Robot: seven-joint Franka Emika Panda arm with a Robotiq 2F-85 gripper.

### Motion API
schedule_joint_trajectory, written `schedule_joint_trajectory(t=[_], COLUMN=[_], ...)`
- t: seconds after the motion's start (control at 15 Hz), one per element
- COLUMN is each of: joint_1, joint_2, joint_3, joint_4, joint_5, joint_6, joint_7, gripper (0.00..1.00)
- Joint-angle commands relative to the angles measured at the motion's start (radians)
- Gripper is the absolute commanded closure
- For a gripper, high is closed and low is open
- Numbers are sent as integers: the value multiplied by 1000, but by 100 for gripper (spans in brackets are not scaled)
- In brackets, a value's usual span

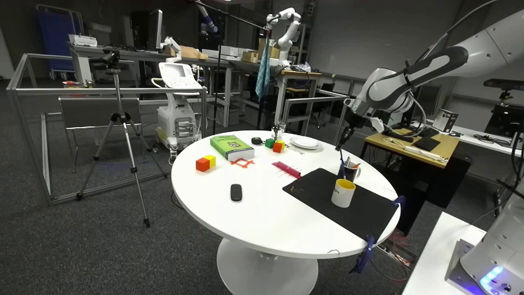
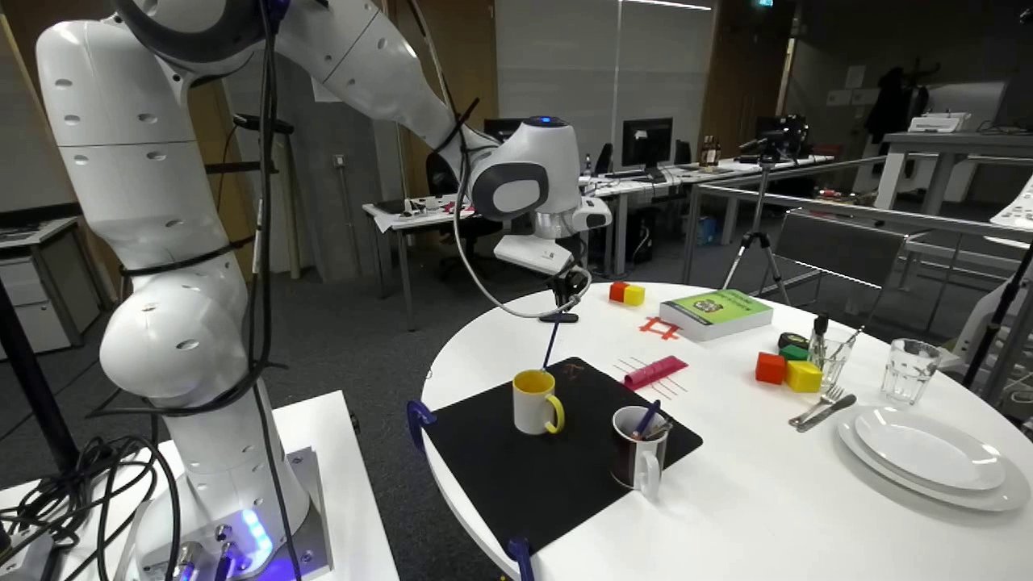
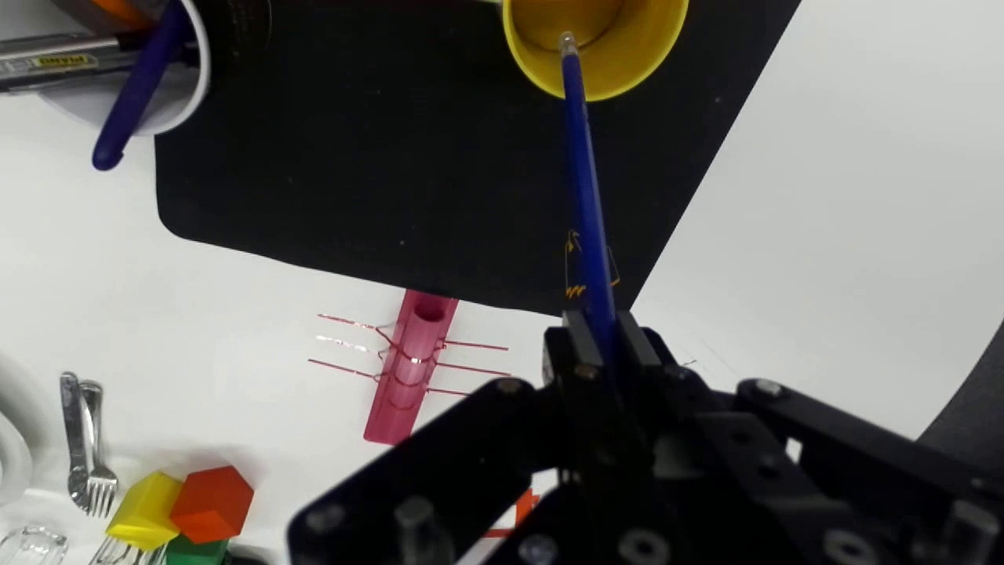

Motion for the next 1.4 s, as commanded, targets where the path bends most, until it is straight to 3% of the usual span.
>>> schedule_joint_trajectory(t=[0.0,0.67,1.07,1.33], joint_1=[28,45,45,42], joint_2=[-55,-8,33,60], joint_3=[-28,-29,-23,-15], joint_4=[-29,-65,-83,-108], joint_5=[-52,14,-16,-30], joint_6=[-60,29,55,134], joint_7=[52,-51,-77,-115], gripper=[98,98,98,98])
